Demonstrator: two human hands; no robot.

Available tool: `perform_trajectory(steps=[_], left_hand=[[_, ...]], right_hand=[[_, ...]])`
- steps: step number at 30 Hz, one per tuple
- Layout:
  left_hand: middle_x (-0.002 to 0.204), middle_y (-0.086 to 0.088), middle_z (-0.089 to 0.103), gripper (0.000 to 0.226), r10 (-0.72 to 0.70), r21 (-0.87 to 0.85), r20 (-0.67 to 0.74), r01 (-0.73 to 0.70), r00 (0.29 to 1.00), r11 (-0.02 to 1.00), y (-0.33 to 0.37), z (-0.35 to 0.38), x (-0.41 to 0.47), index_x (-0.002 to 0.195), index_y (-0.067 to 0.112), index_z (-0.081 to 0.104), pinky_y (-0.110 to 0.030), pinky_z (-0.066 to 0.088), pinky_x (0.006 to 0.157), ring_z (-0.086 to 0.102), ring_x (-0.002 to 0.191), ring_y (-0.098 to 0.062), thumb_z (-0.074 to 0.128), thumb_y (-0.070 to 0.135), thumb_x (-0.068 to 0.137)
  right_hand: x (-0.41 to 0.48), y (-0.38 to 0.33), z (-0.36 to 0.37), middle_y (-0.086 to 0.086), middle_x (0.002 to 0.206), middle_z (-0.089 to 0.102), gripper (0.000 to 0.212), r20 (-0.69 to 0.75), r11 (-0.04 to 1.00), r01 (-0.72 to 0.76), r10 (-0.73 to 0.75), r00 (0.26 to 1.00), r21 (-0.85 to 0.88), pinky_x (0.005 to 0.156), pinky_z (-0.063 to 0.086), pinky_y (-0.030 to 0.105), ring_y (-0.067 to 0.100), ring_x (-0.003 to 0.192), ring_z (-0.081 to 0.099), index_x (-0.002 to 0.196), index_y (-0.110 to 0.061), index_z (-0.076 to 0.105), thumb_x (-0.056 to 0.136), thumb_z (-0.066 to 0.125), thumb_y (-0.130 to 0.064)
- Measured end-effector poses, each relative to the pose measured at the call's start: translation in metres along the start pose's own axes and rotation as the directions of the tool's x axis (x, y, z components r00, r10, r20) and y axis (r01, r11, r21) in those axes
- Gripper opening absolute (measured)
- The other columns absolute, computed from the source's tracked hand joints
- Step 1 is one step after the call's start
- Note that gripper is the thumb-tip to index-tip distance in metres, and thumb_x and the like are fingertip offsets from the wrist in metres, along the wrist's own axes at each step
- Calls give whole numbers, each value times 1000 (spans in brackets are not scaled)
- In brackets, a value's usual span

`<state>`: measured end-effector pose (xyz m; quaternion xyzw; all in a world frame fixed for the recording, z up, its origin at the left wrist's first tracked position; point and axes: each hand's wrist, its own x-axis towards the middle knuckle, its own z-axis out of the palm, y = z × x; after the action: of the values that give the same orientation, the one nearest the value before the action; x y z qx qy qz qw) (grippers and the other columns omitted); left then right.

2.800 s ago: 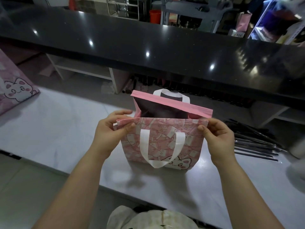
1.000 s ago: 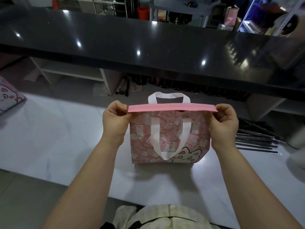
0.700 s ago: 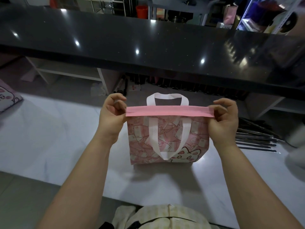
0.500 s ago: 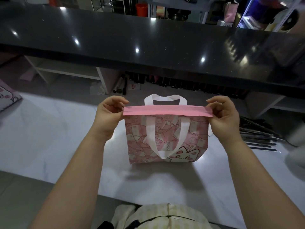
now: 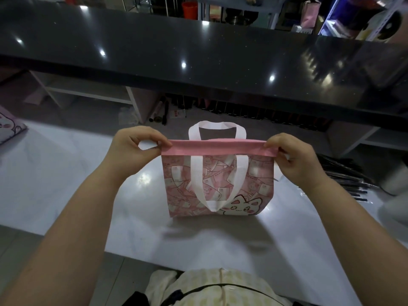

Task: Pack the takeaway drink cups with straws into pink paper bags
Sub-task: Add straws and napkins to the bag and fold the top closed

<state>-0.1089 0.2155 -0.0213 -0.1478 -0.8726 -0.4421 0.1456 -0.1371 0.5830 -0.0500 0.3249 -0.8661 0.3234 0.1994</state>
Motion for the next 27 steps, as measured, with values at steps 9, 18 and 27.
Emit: perform_trajectory(steps=[9,18,27], left_hand=[[75,6,66,25,216,361,-129,-156,968,919,20,25,-8,77,13,66,-31,40,83,52,72,-6,82,31,77],[91,5,73,15,258,529,-26,-206,966,823,63,96,21,97,22,74,-37,30,85,64,88,-21,61,22,91],[83,3,72,20,201,618,-62,-121,978,777,58,103,12,87,19,73,-37,24,81,60,79,-25,59,6,86]], right_hand=[[8,-40,-13,-9,88,64,32,31,955,-210,221,975,-211,75,53,39,15,80,57,100,-16,65,81,65,-42],[53,-74,39,4,98,68,17,96,931,-166,207,974,-326,81,44,44,28,94,56,104,-12,69,93,57,-16],[45,-77,48,5,70,64,14,-25,925,-154,156,988,-347,68,34,35,30,70,57,76,-8,68,76,63,5]])
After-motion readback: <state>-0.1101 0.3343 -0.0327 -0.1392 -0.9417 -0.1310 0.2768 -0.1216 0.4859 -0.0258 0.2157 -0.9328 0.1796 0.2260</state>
